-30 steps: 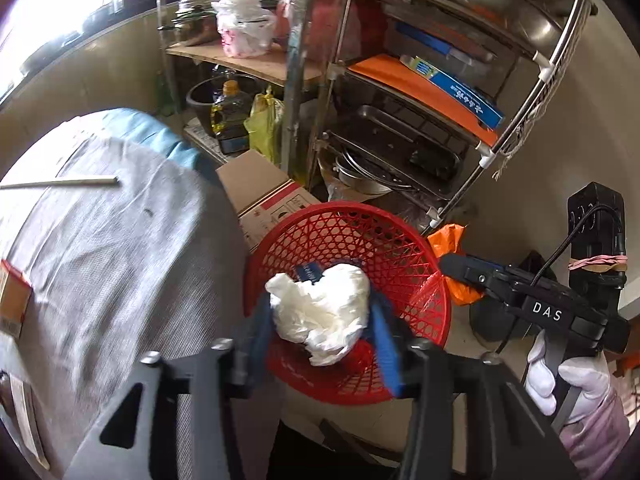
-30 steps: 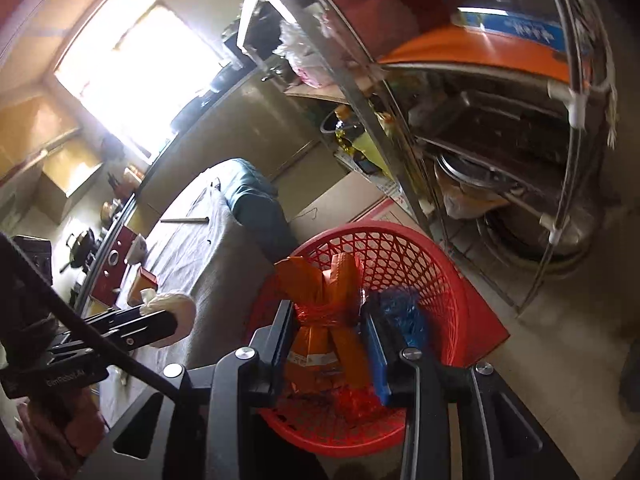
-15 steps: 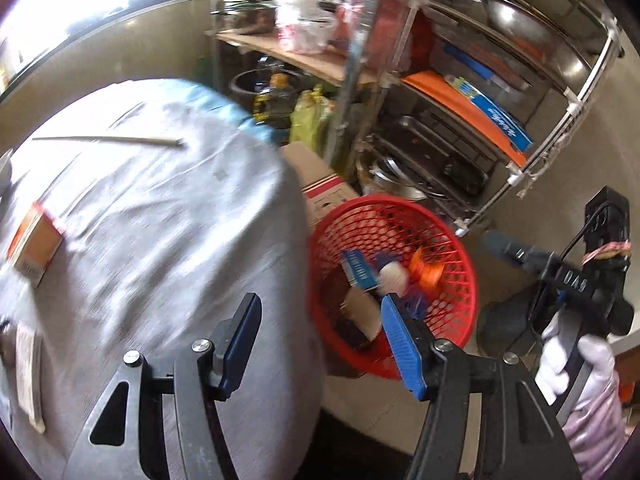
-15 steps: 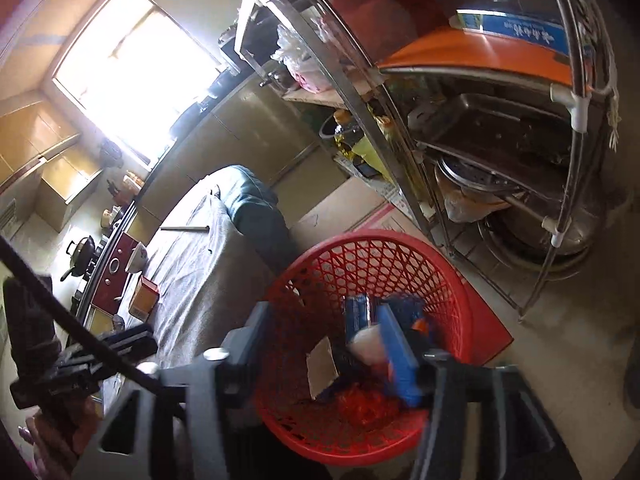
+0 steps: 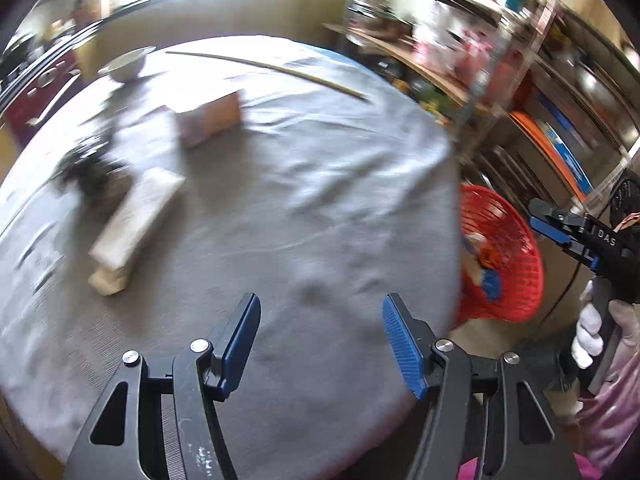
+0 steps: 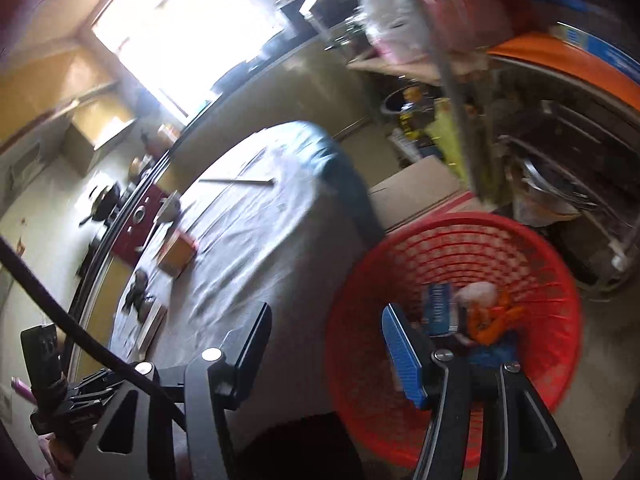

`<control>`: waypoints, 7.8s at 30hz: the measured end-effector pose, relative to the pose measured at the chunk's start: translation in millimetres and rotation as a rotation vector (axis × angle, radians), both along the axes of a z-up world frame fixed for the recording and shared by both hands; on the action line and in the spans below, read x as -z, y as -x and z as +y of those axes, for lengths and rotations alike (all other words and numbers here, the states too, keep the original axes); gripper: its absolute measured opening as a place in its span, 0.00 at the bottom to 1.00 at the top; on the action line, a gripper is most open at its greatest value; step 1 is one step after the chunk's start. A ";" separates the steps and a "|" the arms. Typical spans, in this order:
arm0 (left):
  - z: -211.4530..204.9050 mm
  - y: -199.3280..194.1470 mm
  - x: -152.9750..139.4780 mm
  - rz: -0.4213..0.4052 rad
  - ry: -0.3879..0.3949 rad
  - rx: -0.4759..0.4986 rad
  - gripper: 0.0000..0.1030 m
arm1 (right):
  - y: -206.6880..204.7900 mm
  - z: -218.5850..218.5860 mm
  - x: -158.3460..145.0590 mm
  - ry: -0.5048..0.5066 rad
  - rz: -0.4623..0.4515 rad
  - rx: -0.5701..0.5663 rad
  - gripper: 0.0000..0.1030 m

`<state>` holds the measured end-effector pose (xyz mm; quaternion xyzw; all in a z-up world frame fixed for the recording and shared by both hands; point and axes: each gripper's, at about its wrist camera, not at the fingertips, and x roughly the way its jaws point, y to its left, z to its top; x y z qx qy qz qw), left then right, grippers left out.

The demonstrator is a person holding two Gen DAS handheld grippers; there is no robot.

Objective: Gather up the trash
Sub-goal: 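Move both open tools back over the table toward the white box, then grasp the black plastic bag with right tool while left tool grasps clear plastic tray, then carry the bag and tray to the red basket and open both tools, then move both open tools back over the table toward the medicine boxes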

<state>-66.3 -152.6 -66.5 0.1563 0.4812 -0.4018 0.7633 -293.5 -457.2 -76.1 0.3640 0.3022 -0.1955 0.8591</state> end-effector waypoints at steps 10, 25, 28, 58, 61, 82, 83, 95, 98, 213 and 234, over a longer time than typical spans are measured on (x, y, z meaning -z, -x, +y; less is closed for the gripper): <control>97.9 -62.6 10.2 -0.001 0.025 -0.257 0.63 | -73.1 60.7 -4.2 0.031 0.051 -0.181 0.60; 165.0 -112.0 24.3 0.013 0.086 -0.416 0.64 | -167.5 133.4 -10.4 0.066 0.111 -0.390 0.60; 177.4 -120.6 29.0 0.025 0.090 -0.450 0.64 | -187.7 151.8 -9.6 0.080 0.126 -0.445 0.60; 238.2 -159.0 24.6 -0.033 0.104 -0.569 0.71 | -424.5 266.6 38.9 0.365 0.304 -0.882 0.48; 223.8 -164.6 18.3 -0.061 0.115 -0.525 0.73 | -420.7 269.3 36.3 0.385 0.271 -0.878 0.44; 138.0 -223.6 25.6 -0.100 0.136 -0.277 0.84 | -285.7 206.4 -16.5 0.242 0.077 -0.620 0.43; 133.6 -225.5 28.0 -0.109 0.105 -0.258 0.84 | -280.6 203.8 -14.6 0.232 0.078 -0.613 0.43; 116.1 -242.2 49.8 -0.107 -0.021 -0.167 0.81 | -251.8 198.7 -5.8 0.189 0.068 -0.586 0.43; 121.7 -248.1 52.7 -0.055 0.007 -0.196 0.53 | -248.5 200.9 -7.3 0.204 0.059 -0.593 0.43; -133.0 118.2 -21.6 -0.281 -0.110 0.250 0.61 | 149.0 -51.7 35.5 -0.213 -0.316 0.219 0.61; 105.5 -16.1 -25.7 -0.256 -0.071 -0.342 0.66 | 49.1 15.1 14.6 -0.163 -0.216 -0.024 0.61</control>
